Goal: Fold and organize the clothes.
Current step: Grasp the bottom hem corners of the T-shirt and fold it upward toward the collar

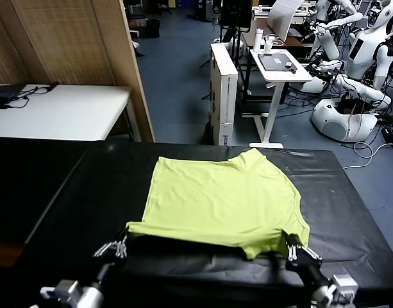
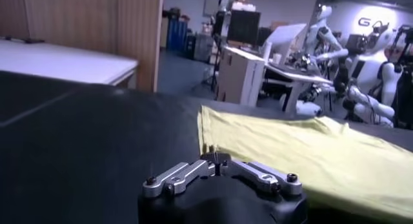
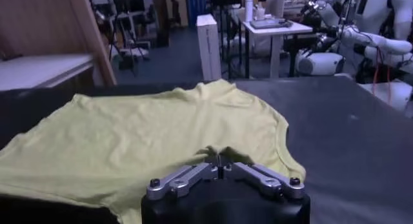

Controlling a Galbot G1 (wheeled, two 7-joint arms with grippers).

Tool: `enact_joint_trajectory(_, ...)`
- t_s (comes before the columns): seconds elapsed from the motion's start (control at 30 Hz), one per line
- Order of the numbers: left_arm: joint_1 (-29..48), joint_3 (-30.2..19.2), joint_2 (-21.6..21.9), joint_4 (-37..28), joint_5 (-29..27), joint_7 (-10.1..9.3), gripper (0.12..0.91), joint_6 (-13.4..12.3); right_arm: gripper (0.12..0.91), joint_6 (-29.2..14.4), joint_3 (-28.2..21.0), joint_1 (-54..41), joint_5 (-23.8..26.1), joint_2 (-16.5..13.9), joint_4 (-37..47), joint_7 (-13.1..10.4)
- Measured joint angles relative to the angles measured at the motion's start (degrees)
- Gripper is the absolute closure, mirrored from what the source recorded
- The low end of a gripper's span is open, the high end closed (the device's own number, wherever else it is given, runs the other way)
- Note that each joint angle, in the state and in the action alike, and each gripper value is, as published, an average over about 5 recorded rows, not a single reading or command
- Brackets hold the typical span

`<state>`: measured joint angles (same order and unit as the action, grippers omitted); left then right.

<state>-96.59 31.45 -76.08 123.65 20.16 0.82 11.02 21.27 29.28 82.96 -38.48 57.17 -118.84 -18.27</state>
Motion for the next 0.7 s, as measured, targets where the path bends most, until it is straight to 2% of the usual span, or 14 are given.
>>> enact_joint_trajectory(0.27, 3.89, -2.21, 1.96, -4.3, -0.45, -0.28, 0.885, 0.92, 0.885, 1.13, -3.99, -8.22, -0.31, -1.42, 5.94, -0.22)
enact_joint_trajectory(0.7, 9.39, -4.65, 5.82, -8.37, 0.33, -0.49, 0.885, 2.28, 0.885, 2.03, -6.42, -11.19, -0.02, 0.02, 9.9, -0.21)
